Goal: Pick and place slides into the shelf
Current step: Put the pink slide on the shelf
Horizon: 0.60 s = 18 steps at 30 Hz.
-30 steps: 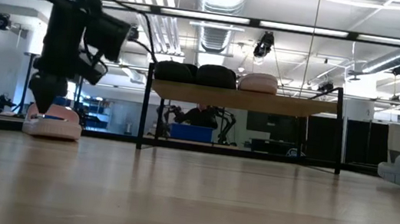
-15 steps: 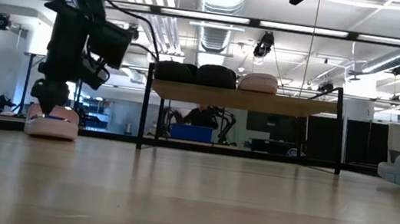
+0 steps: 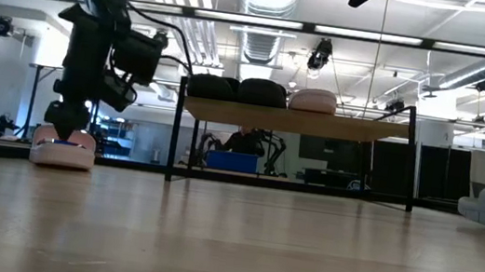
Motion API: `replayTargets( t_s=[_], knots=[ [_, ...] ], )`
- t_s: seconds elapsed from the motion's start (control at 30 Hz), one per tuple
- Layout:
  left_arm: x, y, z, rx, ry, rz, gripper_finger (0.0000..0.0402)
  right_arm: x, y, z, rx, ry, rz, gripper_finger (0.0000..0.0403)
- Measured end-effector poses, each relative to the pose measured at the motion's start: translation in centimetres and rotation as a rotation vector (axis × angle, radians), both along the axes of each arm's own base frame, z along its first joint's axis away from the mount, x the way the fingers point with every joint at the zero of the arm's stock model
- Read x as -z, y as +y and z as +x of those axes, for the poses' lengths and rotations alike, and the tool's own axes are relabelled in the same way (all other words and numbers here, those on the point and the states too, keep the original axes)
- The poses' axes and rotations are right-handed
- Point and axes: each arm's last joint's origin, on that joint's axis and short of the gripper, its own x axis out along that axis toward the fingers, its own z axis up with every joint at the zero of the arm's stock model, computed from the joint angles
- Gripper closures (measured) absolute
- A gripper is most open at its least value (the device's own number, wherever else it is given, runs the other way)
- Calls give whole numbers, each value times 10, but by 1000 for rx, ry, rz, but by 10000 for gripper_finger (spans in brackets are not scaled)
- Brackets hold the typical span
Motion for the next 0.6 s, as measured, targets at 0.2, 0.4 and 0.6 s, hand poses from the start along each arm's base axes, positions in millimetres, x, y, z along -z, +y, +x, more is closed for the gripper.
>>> replayTargets(
  t_s=[0.2,0.4,0.6],
  knots=[
    [4,4,1,21,60,49,173,0,0,0,1,2,-3,268],
    [8,13,0,0,76,57,174,0,0,0,-3,5,-7,268],
    [15,17,-1,-24,81,-10,224,0,-1,-1,-12,14,-24,268]
  ],
)
